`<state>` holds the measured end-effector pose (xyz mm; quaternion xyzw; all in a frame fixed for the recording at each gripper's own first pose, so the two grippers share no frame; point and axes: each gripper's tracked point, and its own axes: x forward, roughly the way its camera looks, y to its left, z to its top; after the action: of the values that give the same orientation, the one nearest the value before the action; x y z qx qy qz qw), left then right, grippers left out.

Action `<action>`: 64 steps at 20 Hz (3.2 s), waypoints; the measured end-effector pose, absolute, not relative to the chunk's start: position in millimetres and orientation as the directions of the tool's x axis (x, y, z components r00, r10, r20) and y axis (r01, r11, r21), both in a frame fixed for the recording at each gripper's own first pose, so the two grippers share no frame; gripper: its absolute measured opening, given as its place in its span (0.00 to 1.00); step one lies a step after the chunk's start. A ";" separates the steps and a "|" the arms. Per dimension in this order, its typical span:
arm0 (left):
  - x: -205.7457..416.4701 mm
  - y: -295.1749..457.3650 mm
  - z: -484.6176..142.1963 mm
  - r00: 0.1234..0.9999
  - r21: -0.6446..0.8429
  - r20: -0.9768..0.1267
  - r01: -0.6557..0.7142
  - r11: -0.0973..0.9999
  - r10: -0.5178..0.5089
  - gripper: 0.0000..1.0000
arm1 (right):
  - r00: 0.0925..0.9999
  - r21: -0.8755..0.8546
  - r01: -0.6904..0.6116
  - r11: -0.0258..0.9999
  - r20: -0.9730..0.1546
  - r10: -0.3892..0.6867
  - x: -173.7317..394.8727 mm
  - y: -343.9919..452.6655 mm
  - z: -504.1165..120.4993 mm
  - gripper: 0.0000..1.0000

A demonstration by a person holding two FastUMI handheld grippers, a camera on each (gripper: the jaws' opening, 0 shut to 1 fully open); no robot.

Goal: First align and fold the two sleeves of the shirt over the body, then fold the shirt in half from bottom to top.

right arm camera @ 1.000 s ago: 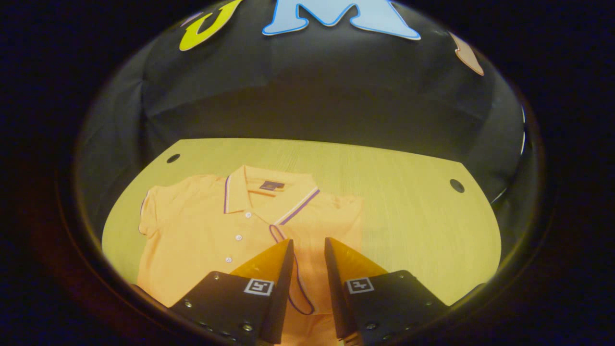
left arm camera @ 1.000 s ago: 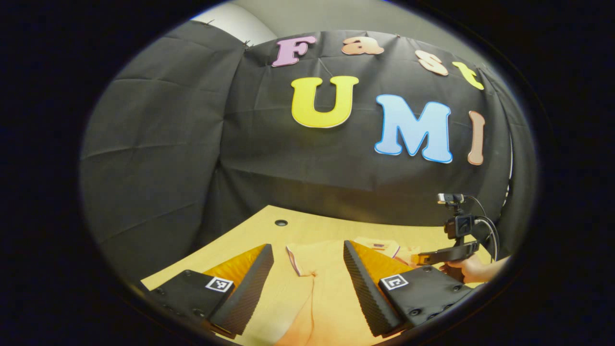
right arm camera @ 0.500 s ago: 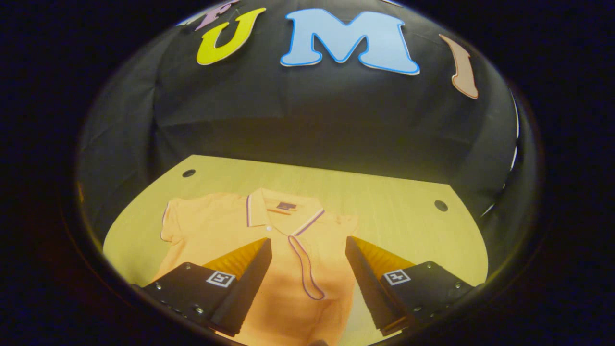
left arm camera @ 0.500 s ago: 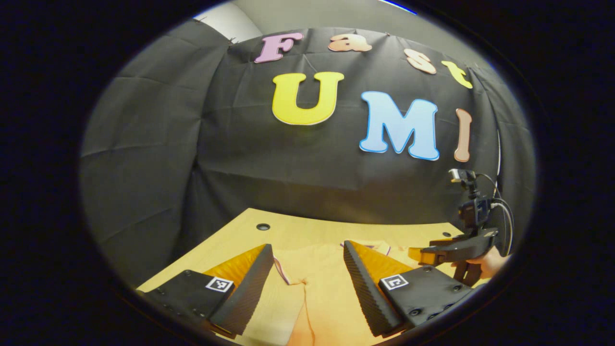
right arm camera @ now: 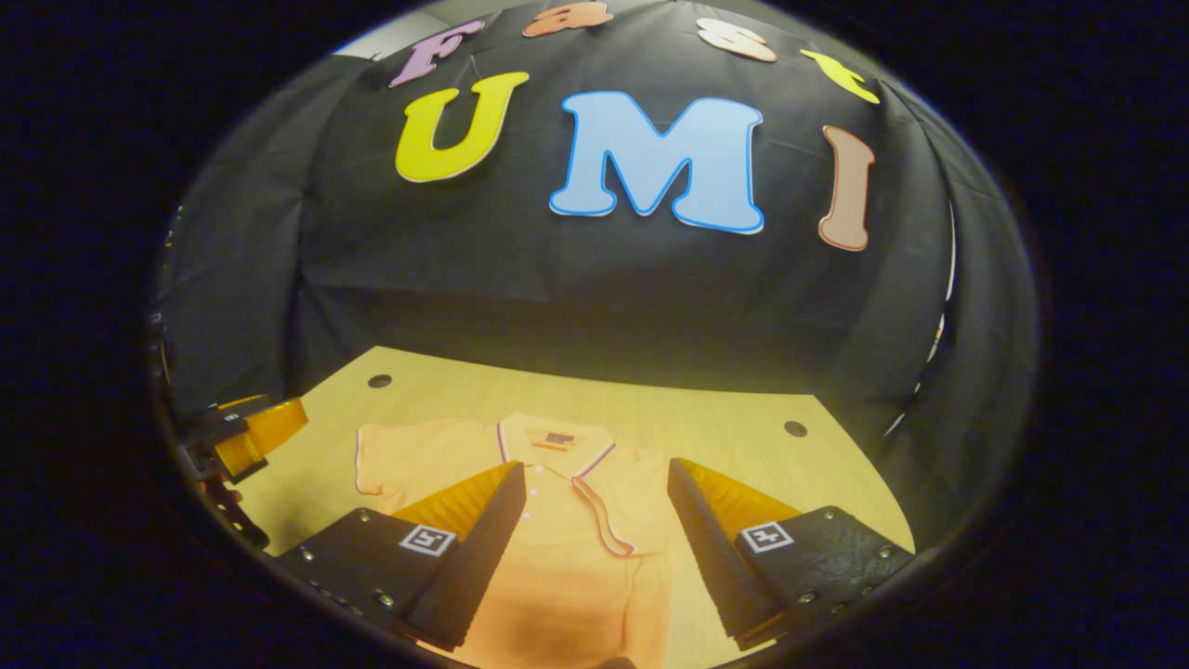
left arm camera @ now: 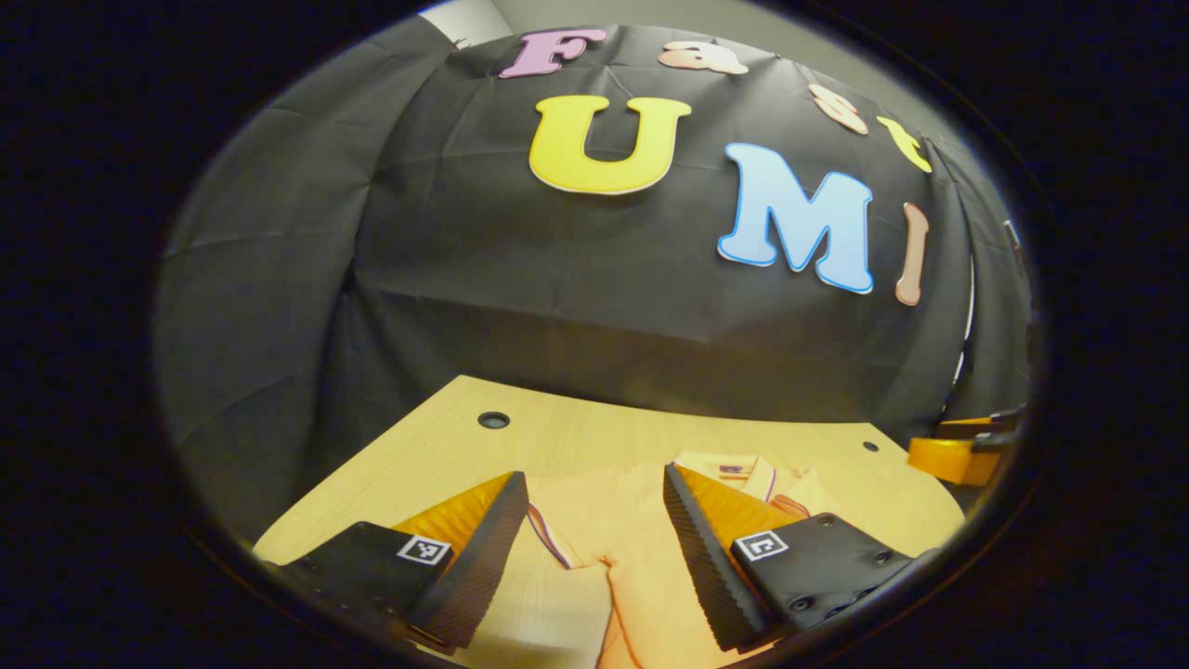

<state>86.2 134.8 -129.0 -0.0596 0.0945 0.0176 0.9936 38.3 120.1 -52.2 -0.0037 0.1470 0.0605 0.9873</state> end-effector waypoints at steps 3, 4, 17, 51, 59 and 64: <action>114.9 152.3 -153.3 0.972 -0.137 -0.232 -0.075 0.988 0.041 0.95 | 0.955 0.012 -0.112 0.994 -0.275 0.111 21.0 128.5 -40.6 0.96; 125.2 158.2 -163.9 0.966 -0.143 -0.253 -0.086 0.986 0.048 0.95 | 0.956 0.005 -0.110 0.994 -0.273 0.107 15.5 130.5 -37.8 0.95; 207.1 189.4 -262.8 0.906 -0.092 -0.410 -0.151 0.984 0.101 0.96 | 0.951 0.087 -0.068 0.994 -0.296 0.091 -21.9 125.3 -33.1 0.96; 227.3 145.8 -241.3 0.920 0.049 -0.383 -0.075 0.996 0.088 0.07 | 0.919 0.152 0.022 0.988 -0.393 0.040 -45.3 55.3 -80.2 0.96; 227.9 71.6 -233.3 0.921 0.086 -0.388 0.078 0.993 -0.039 0.06 | 0.916 0.175 0.049 0.983 -0.401 0.026 -51.5 57.2 -84.9 0.96; 231.6 32.1 -246.9 0.896 0.107 -0.427 0.180 0.978 -0.118 0.06 | 0.910 0.177 0.101 0.979 -0.415 -0.019 -58.0 62.1 -92.8 0.96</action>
<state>231.6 32.1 -246.9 0.0722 0.2143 -0.0767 0.9711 -58.0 62.1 -92.8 0.0975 0.2102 -0.0309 0.9723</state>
